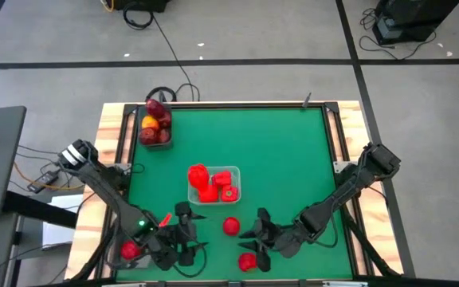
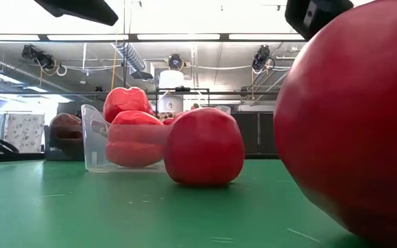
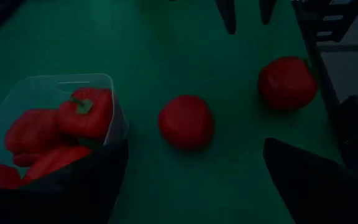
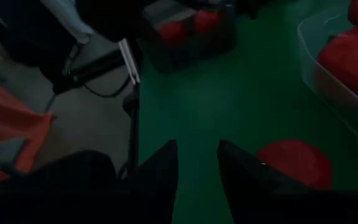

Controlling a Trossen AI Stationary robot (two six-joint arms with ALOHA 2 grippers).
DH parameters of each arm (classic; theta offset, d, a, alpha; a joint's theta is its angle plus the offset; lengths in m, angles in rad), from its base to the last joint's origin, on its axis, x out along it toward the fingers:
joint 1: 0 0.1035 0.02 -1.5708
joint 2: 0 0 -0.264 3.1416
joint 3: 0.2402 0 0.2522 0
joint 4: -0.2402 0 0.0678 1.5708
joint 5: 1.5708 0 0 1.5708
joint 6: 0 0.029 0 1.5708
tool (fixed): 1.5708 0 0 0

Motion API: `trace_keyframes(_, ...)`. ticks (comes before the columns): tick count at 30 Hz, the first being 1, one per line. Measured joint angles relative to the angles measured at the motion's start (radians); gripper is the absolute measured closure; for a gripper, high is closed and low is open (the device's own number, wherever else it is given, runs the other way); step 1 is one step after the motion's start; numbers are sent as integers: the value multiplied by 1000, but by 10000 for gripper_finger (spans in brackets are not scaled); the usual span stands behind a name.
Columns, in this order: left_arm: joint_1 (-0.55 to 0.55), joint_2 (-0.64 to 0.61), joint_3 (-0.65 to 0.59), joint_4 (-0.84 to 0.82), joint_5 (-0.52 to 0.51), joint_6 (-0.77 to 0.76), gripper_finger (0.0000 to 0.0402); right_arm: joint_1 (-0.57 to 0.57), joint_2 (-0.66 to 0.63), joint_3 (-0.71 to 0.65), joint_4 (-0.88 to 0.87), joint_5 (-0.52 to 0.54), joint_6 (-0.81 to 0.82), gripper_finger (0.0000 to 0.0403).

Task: Sort produce into baskets
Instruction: Put the red tomato into the bottom black bin

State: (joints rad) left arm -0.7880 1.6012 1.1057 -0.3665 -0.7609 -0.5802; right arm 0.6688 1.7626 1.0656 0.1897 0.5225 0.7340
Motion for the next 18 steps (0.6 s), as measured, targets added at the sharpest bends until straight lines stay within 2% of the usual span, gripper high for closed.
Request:
trace_keyframes(7,37,89,0,96,13,42,21,2,0,0,-47,20,-89,261)
trace_keyframes(14,92,228,0,334,15,205,21,1,0,-1,-103,62,-81,240)
trace_keyframes(18,137,264,0,392,31,233,21,1,0,-1,-131,61,-56,236)
